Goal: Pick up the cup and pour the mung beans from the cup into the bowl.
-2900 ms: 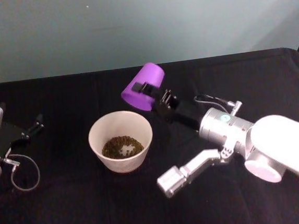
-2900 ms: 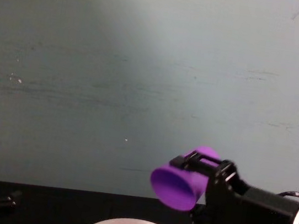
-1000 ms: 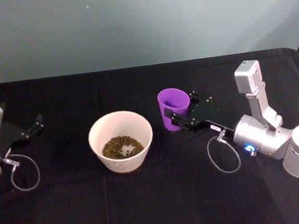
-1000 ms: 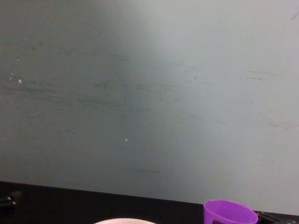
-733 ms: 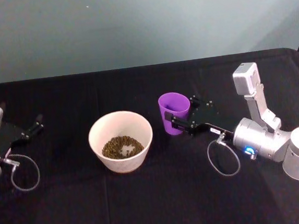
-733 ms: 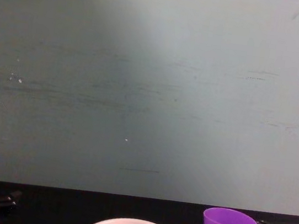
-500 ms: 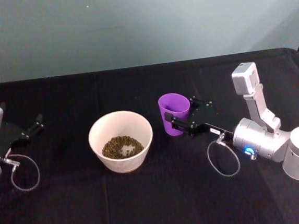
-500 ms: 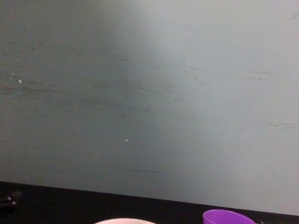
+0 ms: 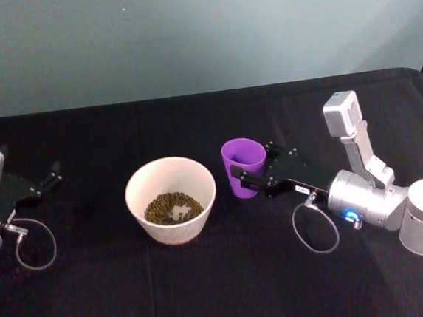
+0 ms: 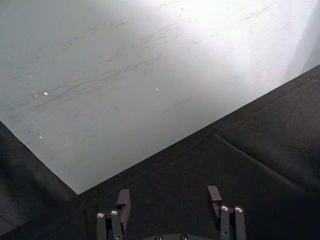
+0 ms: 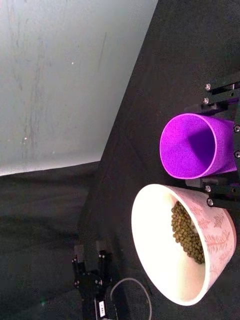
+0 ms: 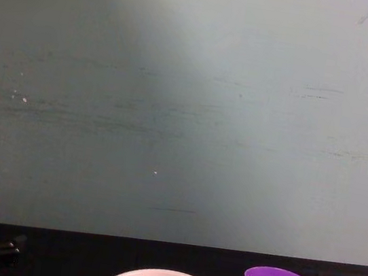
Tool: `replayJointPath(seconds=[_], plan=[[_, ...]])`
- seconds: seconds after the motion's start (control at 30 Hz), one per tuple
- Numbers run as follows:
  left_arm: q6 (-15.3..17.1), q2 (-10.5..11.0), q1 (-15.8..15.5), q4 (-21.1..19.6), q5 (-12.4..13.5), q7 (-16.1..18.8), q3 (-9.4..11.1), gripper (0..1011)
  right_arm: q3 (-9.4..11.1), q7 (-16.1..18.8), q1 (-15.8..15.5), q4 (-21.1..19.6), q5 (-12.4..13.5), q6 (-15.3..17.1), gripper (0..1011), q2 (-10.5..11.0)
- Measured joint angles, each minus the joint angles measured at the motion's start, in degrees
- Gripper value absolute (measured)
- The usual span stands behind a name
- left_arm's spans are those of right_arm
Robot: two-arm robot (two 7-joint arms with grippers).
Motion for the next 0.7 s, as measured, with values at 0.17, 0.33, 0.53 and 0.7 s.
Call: replayJointPath(seconds=[0.17,0.33,0.53,0.7], plan=[[0.0,0.0,0.0,0.0,0.0,0.0,0.0,1000,-0.4,0.0,0.1,0.0,-0.4,0.7,718,0.2],[0.0,0.0,0.0,0.0,0.0,0.0,0.0,1000,-0.3,0.0,0.1,0.0,-0.4,0.6,718,0.2],[0.0,0.0,0.0,0.0,0.0,0.0,0.0,1000,-0.3,0.0,0.1,0.0,-0.4,0.5,816,0.2],[0.0,0.0,0.0,0.0,0.0,0.0,0.0,1000,-0.3,0.0,0.1,0.0,-0.4,0.3,958,0.2]])
